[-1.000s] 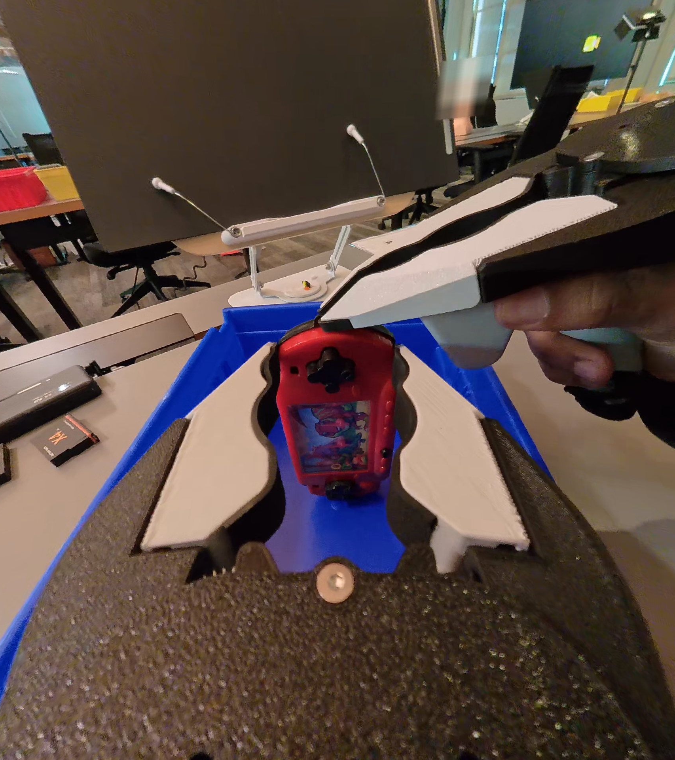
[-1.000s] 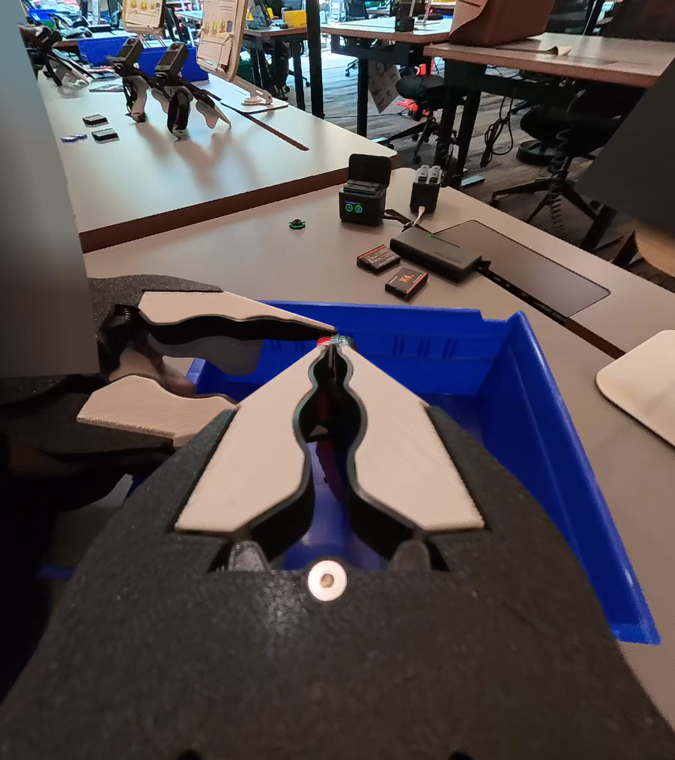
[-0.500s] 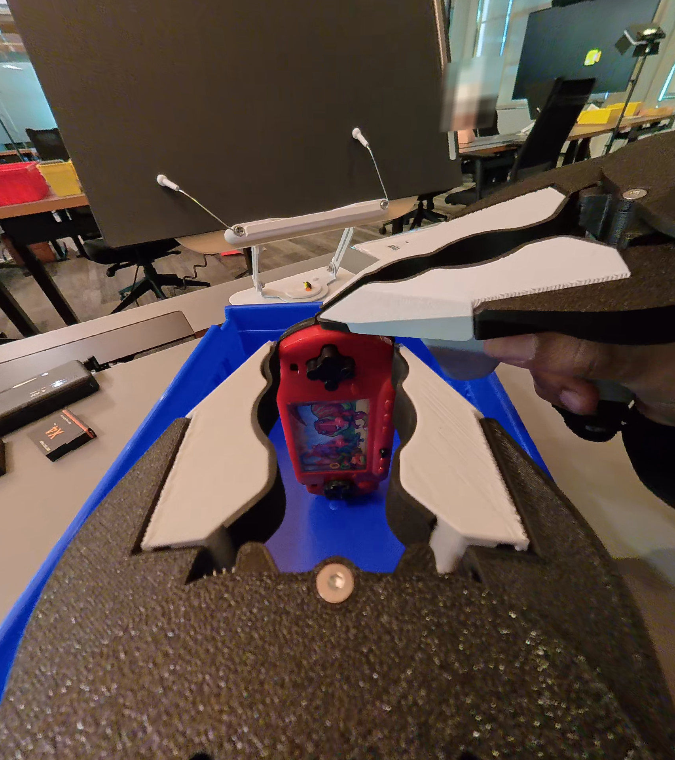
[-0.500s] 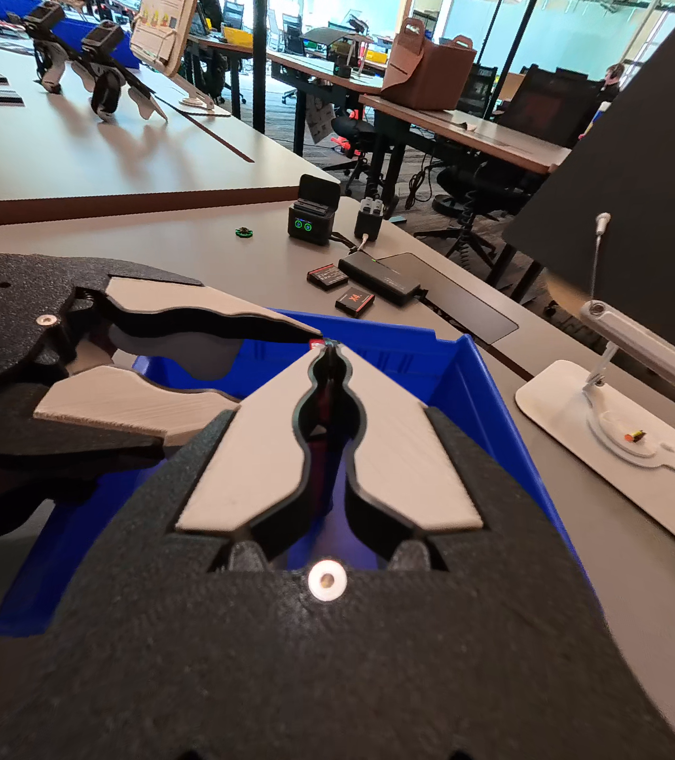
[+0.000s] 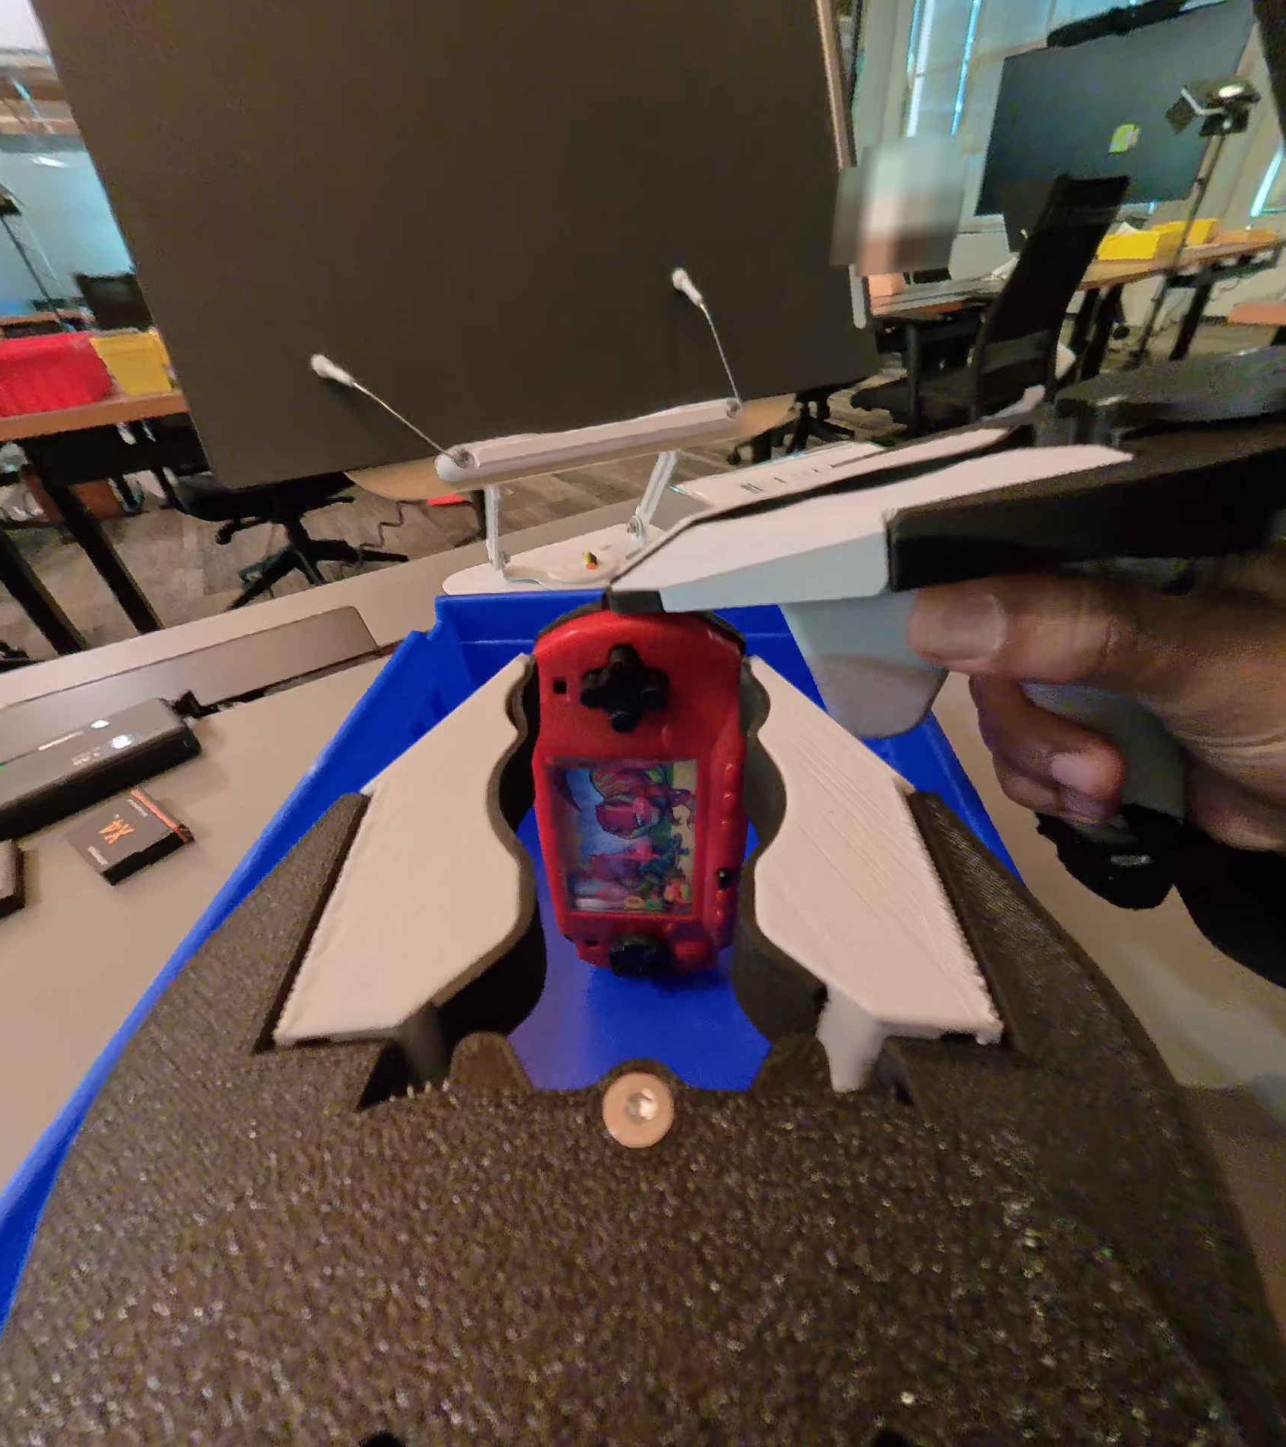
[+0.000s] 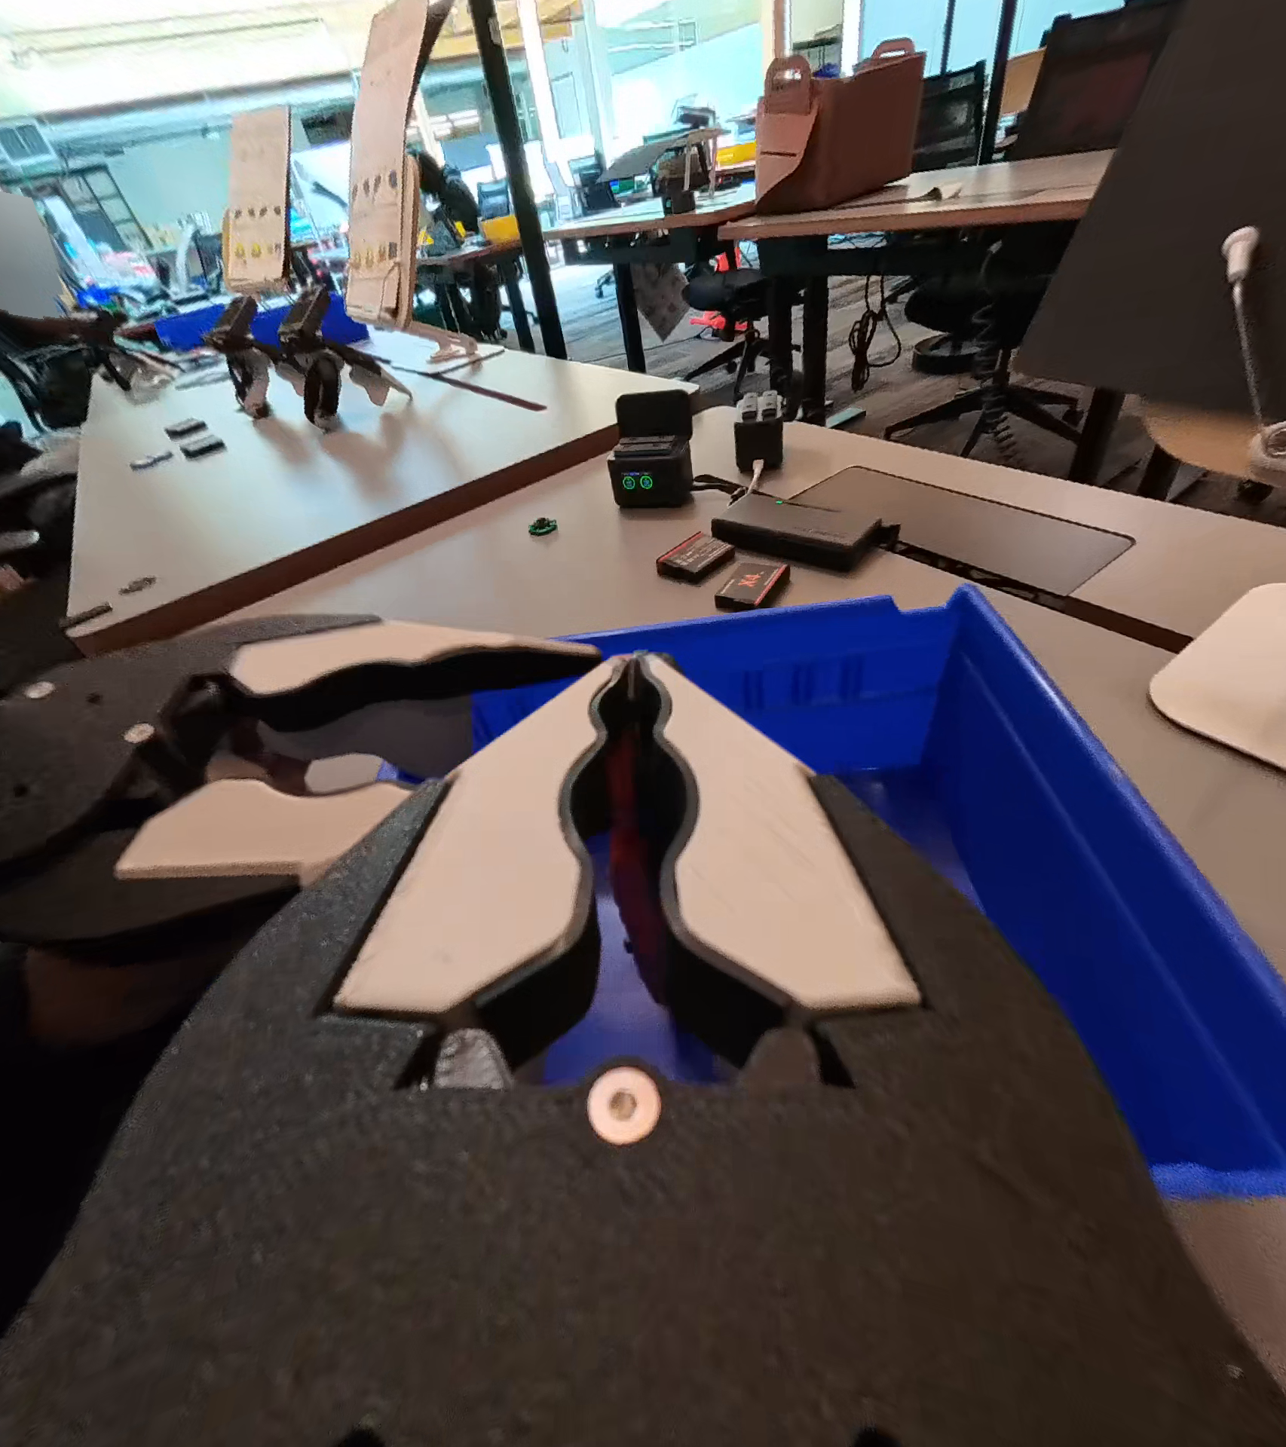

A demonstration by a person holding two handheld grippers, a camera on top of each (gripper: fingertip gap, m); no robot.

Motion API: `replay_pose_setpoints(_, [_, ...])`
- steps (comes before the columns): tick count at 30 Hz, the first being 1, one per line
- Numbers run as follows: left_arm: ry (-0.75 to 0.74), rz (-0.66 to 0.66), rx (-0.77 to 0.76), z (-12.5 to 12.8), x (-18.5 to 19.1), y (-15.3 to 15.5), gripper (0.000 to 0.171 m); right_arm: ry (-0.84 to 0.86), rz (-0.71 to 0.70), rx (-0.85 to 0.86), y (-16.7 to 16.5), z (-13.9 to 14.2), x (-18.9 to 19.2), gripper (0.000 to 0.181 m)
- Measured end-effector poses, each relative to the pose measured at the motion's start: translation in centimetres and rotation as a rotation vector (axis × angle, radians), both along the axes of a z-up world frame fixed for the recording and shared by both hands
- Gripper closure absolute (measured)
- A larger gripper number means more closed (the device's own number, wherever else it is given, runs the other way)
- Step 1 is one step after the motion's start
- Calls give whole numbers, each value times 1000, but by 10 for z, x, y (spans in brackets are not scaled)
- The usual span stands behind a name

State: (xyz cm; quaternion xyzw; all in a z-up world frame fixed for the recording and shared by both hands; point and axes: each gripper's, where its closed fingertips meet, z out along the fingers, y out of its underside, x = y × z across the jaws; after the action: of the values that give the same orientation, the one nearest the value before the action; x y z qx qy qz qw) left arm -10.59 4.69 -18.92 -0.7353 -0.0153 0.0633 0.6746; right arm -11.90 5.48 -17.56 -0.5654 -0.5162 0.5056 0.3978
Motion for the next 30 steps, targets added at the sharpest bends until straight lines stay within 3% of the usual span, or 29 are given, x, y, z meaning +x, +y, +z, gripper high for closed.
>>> replay_pose_setpoints(4, [7, -9, 26, 8, -1, -8, 112, -1, 2, 10, 0, 0, 3, 180])
replay_pose_setpoints(12, [-229, -140, -58, -11, -2, -15, 110, 44, 111, -16, -5, 0, 14, 180])
replay_pose_setpoints(21, [-241, -288, -175, -29, 15, -14, 110, 71, 296, 113, -23, -2, 42, 179])
replay_pose_setpoints(30, [-232, -414, -234, -38, 37, -12, 111, 95, 370, 138, -29, -7, 62, 179])
